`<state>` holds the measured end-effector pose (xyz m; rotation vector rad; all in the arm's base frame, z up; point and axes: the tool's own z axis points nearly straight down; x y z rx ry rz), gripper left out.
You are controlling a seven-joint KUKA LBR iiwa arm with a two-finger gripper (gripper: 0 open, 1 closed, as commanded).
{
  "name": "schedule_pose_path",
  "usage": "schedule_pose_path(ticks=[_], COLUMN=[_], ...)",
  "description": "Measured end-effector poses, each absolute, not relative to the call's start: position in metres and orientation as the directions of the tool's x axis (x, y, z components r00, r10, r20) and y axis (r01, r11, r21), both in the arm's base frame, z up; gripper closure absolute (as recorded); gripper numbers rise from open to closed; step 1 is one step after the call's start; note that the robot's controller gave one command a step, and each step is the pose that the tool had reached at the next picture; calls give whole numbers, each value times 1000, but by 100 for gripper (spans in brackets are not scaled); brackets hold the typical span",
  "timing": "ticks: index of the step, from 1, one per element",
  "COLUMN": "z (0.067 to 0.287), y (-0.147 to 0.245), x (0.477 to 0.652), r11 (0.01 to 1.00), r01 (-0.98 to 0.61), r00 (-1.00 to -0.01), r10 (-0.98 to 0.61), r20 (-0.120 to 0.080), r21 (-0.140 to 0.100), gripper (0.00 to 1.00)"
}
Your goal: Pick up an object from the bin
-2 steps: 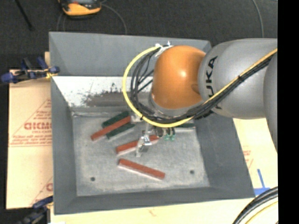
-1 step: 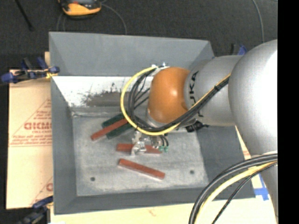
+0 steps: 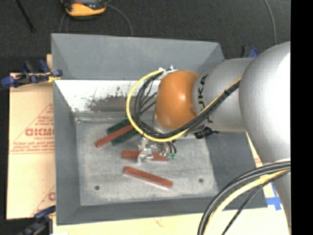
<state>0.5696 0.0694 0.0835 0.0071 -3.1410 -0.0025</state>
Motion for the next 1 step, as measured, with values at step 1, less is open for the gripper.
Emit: schedule_pose_path(ticks=[1], z=[232], y=[60], x=[574], r11=[1000], r01=[-19], r00=[-1000], r10=[-19], r20=[-6], r21=[0], gripper=[100])
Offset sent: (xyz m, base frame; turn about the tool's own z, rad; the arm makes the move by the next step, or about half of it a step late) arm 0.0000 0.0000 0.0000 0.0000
